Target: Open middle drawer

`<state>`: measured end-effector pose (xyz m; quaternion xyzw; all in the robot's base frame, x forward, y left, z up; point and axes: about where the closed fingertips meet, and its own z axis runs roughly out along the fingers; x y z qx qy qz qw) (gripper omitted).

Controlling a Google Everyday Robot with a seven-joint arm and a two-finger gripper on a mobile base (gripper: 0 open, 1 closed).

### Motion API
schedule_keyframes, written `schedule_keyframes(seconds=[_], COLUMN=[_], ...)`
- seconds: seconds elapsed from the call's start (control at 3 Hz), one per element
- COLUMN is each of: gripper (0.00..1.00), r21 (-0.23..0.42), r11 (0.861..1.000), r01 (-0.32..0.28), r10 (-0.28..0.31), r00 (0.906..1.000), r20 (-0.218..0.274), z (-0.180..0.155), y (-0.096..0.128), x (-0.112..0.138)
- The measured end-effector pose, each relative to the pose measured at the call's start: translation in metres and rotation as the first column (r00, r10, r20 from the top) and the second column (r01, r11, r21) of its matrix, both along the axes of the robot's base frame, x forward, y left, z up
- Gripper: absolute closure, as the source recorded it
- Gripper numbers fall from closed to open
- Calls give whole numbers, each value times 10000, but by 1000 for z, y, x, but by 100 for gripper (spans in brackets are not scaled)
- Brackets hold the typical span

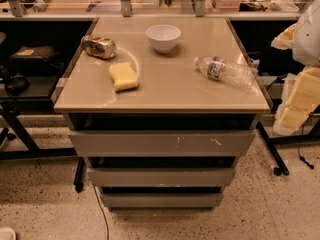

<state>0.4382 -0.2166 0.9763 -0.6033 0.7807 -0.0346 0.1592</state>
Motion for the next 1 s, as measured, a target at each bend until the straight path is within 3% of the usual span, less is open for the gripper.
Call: schedule_keyframes(seconds=[0.33,0.67,1.0], gripper=[0,0,0], r21=[0,319,1065], r11=[10000,9995,9943], r01=[0,11,-63], r10=[0,-1,136], r00=[10000,9995,9976], r20=[3,-320,-681], z=[0,-32,-89], y=[0,-3,-4], x=[0,-8,-36])
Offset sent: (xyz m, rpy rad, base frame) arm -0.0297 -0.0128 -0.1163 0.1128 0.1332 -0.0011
